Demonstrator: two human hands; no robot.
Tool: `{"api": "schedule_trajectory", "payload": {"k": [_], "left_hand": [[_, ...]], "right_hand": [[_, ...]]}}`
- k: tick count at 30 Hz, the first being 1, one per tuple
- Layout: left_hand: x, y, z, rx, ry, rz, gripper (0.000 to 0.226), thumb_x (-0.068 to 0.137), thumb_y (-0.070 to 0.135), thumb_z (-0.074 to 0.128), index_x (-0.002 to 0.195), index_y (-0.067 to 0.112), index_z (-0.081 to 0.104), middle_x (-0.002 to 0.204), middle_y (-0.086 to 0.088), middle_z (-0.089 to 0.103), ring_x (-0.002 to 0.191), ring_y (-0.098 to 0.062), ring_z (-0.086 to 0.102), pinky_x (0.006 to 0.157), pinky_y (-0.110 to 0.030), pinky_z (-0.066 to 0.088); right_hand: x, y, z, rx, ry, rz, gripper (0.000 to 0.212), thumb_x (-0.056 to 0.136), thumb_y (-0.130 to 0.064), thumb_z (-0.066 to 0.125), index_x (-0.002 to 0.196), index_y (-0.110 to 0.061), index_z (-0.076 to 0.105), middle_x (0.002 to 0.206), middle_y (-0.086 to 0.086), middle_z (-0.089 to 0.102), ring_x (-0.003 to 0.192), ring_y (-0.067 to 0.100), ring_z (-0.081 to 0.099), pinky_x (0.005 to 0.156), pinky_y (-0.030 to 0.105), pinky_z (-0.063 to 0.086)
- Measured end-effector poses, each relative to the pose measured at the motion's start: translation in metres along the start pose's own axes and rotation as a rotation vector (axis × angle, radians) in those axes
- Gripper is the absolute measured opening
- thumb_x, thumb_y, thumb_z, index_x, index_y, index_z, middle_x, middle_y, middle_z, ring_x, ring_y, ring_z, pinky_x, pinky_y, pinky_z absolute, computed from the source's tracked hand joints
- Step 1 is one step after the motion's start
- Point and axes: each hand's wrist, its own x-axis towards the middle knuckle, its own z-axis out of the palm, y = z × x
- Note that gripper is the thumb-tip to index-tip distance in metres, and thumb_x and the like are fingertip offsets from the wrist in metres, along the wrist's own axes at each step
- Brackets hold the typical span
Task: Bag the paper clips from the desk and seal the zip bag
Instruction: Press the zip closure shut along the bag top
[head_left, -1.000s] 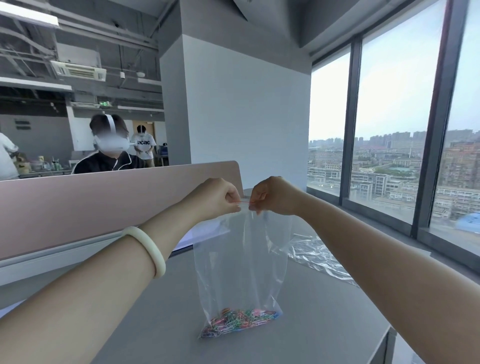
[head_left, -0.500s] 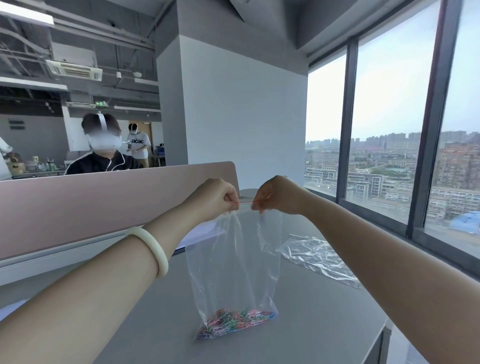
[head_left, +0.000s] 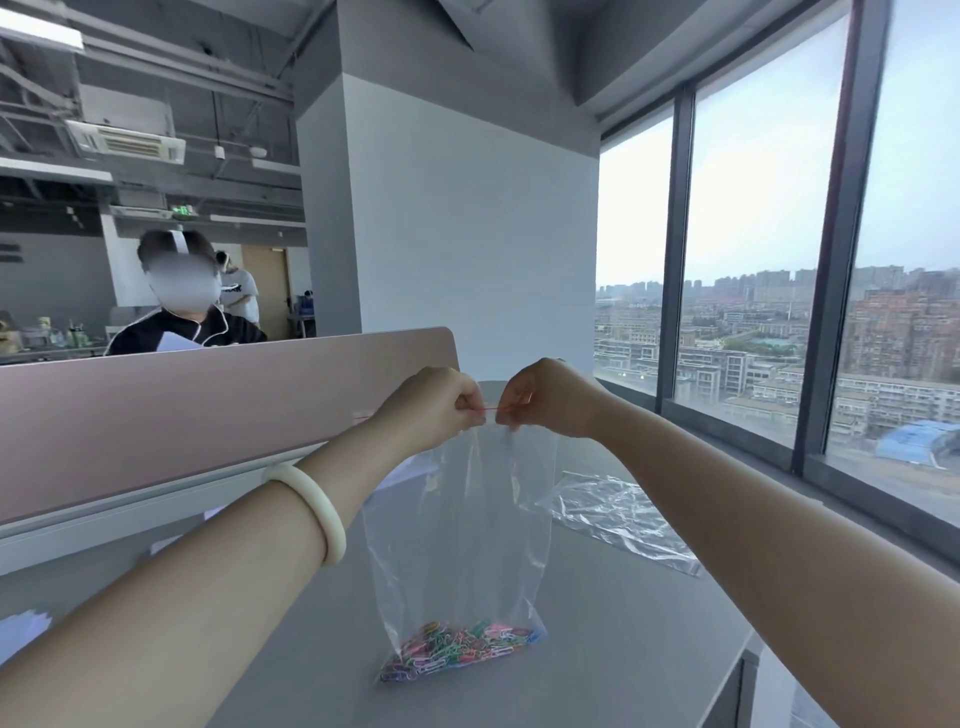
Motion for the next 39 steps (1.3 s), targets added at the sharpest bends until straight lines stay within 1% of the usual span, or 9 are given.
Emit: {"api": "schedule_trajectory", "payload": {"k": [3,6,10,17,21,24,28,33,39], "left_hand": [[0.0,-0.004,-0.002,-0.022,0.002,-0.014,0.008,0.084,0.015,0.063,0.079,0.01,0.067,0.07,-0.001,0.065,0.071,-0.023,0.066,0.072,-0.031,0.051],[0.0,-0.009,-0.006,-0.064,-0.003,-0.026,0.009,0.083,0.012,0.063,0.081,0.005,0.068,0.062,0.007,0.061,0.062,-0.016,0.061,0.066,-0.025,0.046],[0.001,-0.008,-0.005,-0.07,-0.013,-0.036,0.009,0.084,0.013,0.063,0.081,0.006,0.068,0.064,0.007,0.062,0.059,-0.01,0.06,0.059,-0.017,0.043],[0.005,0.007,-0.001,0.072,-0.05,-0.018,0.036,0.08,0.028,0.066,0.114,0.019,0.062,0.105,0.002,0.066,0.096,-0.016,0.059,0.087,-0.029,0.048],[0.01,0.018,0.008,0.008,-0.017,0.026,0.014,0.083,0.024,0.065,0.088,0.012,0.07,0.08,0.0,0.065,0.084,-0.024,0.064,0.083,-0.038,0.052],[0.012,0.017,0.01,-0.077,-0.004,0.002,0.008,0.082,0.017,0.064,0.081,0.01,0.07,0.075,-0.007,0.07,0.079,-0.026,0.069,0.081,-0.04,0.056],[0.013,0.015,0.01,-0.118,0.001,-0.015,0.008,0.082,0.013,0.066,0.081,0.007,0.07,0.081,-0.015,0.074,0.08,-0.027,0.07,0.083,-0.039,0.056],[0.014,0.017,0.011,-0.166,-0.012,-0.023,0.01,0.08,0.014,0.07,0.084,0.006,0.07,0.084,-0.016,0.074,0.08,-0.028,0.072,0.073,-0.027,0.052],[0.017,0.019,0.016,-0.19,0.009,-0.021,0.01,0.082,0.013,0.068,0.085,0.003,0.069,0.085,-0.017,0.074,0.078,-0.027,0.071,0.074,-0.027,0.051]], "right_hand": [[-0.003,0.01,-0.006,0.06,-0.008,0.002,0.003,0.073,-0.024,0.073,0.071,-0.025,0.074,0.068,-0.007,0.071,0.08,0.017,0.067,0.083,0.037,0.055],[-0.007,0.018,-0.012,0.111,0.009,0.005,0.011,0.076,-0.016,0.072,0.081,-0.007,0.076,0.077,0.008,0.074,0.065,0.013,0.059,0.078,0.035,0.053],[-0.007,0.019,-0.01,0.051,0.042,0.017,0.007,0.077,-0.019,0.069,0.076,-0.016,0.075,0.063,-0.009,0.068,0.074,0.015,0.065,0.081,0.039,0.055],[-0.007,0.016,-0.009,-0.001,0.056,0.018,0.02,0.077,-0.022,0.068,0.06,-0.032,0.065,0.057,-0.013,0.064,0.074,0.014,0.065,0.075,0.036,0.055],[-0.007,0.016,-0.01,0.053,0.045,0.002,0.013,0.077,-0.021,0.069,0.065,-0.027,0.071,0.061,-0.01,0.067,0.064,0.012,0.061,0.07,0.033,0.054],[-0.01,0.021,-0.013,0.178,0.024,-0.003,0.01,0.075,-0.015,0.074,0.081,-0.007,0.076,0.069,0.007,0.07,0.059,0.01,0.053,0.059,0.015,0.045],[-0.011,0.031,-0.017,0.253,0.043,0.013,0.013,0.075,-0.008,0.073,0.085,0.001,0.075,0.085,0.024,0.072,0.068,0.02,0.056,0.069,0.03,0.046],[-0.01,0.034,-0.015,0.235,0.043,0.011,0.015,0.078,-0.007,0.07,0.085,0.006,0.074,0.076,0.017,0.069,0.067,0.02,0.055,0.07,0.031,0.046],[-0.011,0.034,-0.015,0.23,0.042,0.027,0.014,0.078,-0.006,0.069,0.085,0.005,0.074,0.073,0.015,0.069,0.068,0.019,0.058,0.074,0.033,0.05]]}}
